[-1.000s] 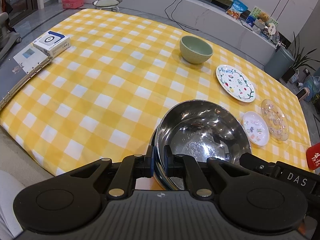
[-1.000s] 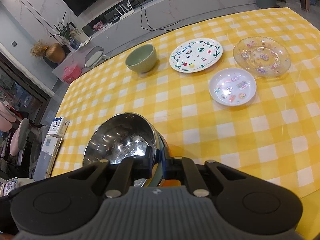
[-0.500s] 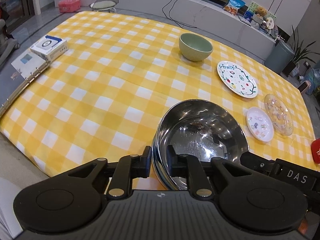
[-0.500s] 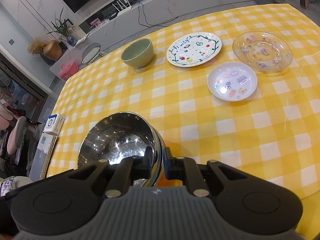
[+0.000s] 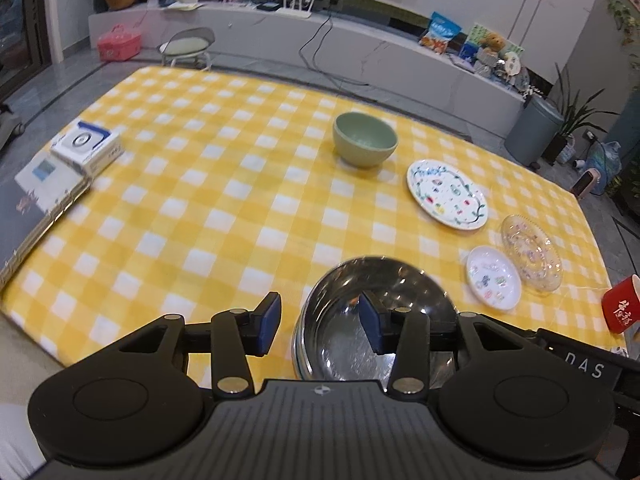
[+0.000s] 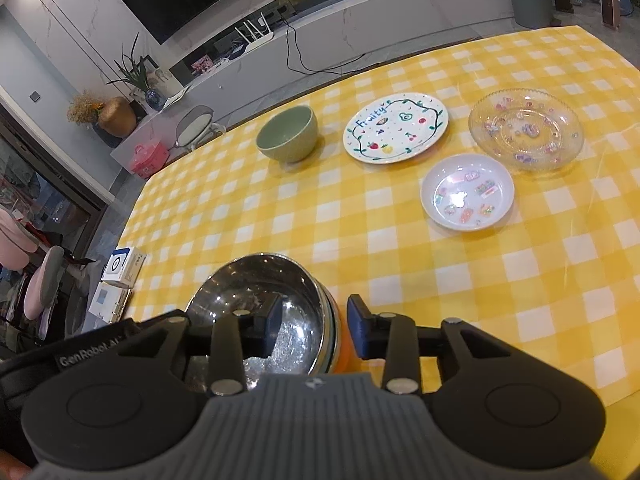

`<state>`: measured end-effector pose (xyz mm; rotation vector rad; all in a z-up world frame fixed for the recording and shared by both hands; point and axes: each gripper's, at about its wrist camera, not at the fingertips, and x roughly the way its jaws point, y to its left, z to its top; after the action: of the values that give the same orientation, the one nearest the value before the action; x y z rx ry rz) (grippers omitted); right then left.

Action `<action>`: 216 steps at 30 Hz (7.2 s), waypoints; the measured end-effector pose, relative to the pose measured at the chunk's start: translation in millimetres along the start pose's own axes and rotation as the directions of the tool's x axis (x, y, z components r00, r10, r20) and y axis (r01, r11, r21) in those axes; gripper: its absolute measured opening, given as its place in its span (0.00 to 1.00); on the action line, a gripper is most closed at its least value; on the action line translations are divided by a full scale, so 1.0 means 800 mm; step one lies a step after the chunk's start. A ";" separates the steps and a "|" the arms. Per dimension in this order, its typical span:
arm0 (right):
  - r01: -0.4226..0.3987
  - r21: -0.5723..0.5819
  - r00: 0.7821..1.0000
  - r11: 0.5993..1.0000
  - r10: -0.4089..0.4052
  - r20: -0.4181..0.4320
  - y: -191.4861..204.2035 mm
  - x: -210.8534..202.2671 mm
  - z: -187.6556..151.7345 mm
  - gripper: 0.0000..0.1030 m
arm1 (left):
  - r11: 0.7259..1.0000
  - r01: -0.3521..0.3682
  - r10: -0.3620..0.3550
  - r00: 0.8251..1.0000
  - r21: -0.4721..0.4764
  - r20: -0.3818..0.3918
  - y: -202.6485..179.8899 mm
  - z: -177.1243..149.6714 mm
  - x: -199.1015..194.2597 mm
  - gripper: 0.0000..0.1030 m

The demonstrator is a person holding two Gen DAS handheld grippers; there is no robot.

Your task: Organize plates and bowls

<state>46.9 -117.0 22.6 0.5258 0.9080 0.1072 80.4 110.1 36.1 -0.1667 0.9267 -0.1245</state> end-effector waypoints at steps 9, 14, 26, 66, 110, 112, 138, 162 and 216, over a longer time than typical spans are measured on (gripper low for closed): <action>0.026 0.003 1.000 1.000 -0.026 0.012 0.001 0.011 0.026 0.48 | 0.996 0.044 -0.044 0.999 0.080 0.008 -0.010 0.024 0.011 0.52; 0.047 -0.007 0.999 0.999 -0.047 0.010 0.003 0.025 0.049 0.56 | 0.996 0.083 -0.082 0.997 0.044 -0.014 -0.001 0.047 0.030 0.61; 0.093 -0.003 0.995 0.996 -0.093 -0.025 -0.006 0.088 0.105 0.66 | 0.994 0.092 -0.088 0.995 0.067 -0.052 0.008 0.111 0.092 0.65; 0.136 -0.001 0.984 0.991 -0.135 -0.113 0.042 0.328 0.242 0.15 | 0.995 0.101 -0.102 0.985 -0.013 -0.139 -0.001 0.223 0.319 0.15; -0.053 -0.016 0.988 0.998 0.050 -0.143 0.068 -0.002 0.094 0.07 | 0.998 0.065 -0.063 0.993 0.023 -0.095 -0.015 0.097 -0.010 0.09; -0.058 -0.022 0.987 0.998 0.054 -0.152 0.068 -0.011 0.085 0.07 | 0.998 0.063 -0.060 0.993 0.028 -0.100 -0.014 0.088 -0.017 0.09; 0.021 -0.091 0.953 0.996 -0.048 -0.300 0.048 0.040 0.047 0.06 | 0.996 0.088 -0.086 0.949 -0.007 -0.303 0.012 0.037 0.040 0.09; 0.081 -0.201 0.928 0.976 -0.147 -0.342 0.038 0.077 0.033 0.04 | 0.981 0.050 0.030 0.915 0.185 -0.403 -0.017 0.028 0.070 0.11; 0.116 0.066 0.972 0.991 -0.127 0.197 -0.202 -0.050 0.060 0.41 | 0.935 0.346 -0.349 0.936 0.079 0.033 -0.164 -0.019 0.049 0.52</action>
<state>38.4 -288.2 -1.9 0.5200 0.7446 -0.0817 87.0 -27.0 22.2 -0.2656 0.8385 -0.4804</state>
